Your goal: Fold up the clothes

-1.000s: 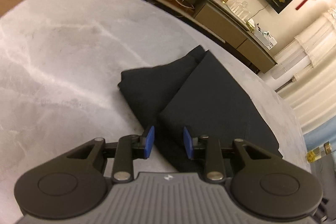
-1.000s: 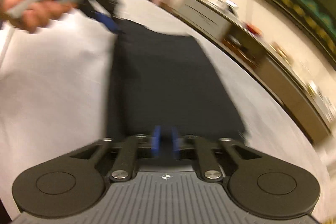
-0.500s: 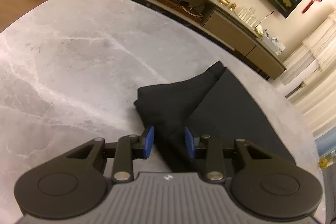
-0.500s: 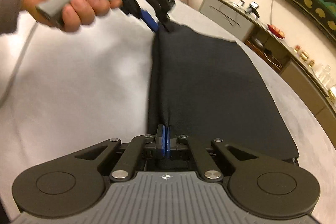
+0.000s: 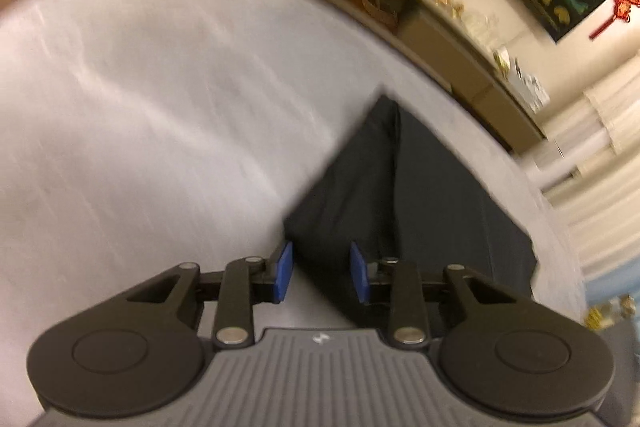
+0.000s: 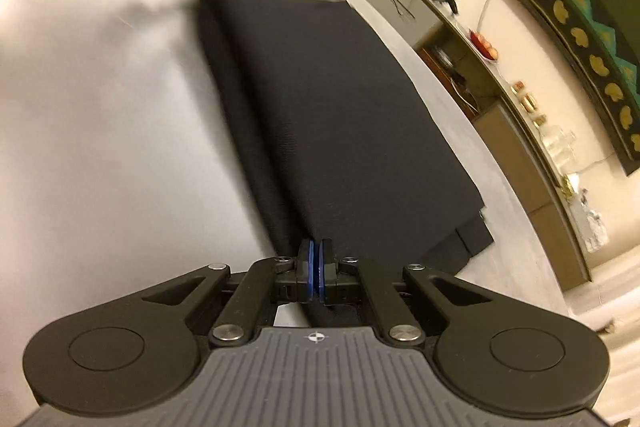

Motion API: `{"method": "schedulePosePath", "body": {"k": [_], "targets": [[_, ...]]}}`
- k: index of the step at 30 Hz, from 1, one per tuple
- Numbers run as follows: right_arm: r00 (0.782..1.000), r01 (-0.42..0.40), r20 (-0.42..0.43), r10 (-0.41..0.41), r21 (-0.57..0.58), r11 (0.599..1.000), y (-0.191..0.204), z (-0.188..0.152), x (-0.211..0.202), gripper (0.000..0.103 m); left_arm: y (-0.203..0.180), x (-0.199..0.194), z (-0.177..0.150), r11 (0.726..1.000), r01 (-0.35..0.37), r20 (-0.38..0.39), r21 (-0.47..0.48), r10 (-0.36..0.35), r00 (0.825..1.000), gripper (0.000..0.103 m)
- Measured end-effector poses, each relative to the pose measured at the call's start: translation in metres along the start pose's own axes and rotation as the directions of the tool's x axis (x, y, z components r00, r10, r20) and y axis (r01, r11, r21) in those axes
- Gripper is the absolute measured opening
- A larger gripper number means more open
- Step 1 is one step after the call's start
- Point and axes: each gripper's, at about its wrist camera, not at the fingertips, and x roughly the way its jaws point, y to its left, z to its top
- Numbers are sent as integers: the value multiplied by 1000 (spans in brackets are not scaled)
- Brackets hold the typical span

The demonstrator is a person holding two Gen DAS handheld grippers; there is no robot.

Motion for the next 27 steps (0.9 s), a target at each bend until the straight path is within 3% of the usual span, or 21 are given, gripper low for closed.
{"method": "schedulePosePath", "body": {"k": [2, 4, 6, 8, 11, 14, 16, 18, 23, 27], "targets": [[1000, -11, -5, 11, -23, 1000, 1, -1, -2, 1, -12, -13, 1, 996, 4, 71, 86, -10, 997, 31], [999, -38, 5, 38, -12, 999, 3, 3, -5, 1, -29, -18, -7, 981, 57, 92, 186, -75, 993, 31], [997, -60, 47, 57, 84, 995, -11, 10, -8, 1, -50, -15, -18, 949, 126, 70, 288, -152, 986, 31], [987, -101, 144, 65, 264, 959, -39, 22, -13, 1, -72, -6, -30, 901, 190, 25, 389, -217, 976, 31], [979, -114, 204, 20, 461, 880, -76, 37, 5, 6, -90, 14, -46, 847, 180, -14, 501, -200, 980, 31], [993, -82, 119, 20, 540, 838, -90, 31, 45, 6, -85, 36, -52, 850, 78, -27, 521, -75, 997, 32], [996, -74, 81, 35, 556, 828, -87, 25, 65, 6, -73, 43, -48, 868, 31, -26, 495, -21, 999, 32], [995, -84, 85, 45, 544, 835, -81, 20, 59, 7, -63, 47, -40, 890, 5, -34, 455, 11, 999, 32], [994, -106, 84, 73, 518, 849, -79, 12, 39, 7, -59, 43, -31, 899, -9, -53, 438, 35, 998, 32], [991, -119, 122, 61, 554, 824, -90, 13, 20, 9, -63, 23, -30, 899, -12, 31, 438, -2, 1000, 30]]}}
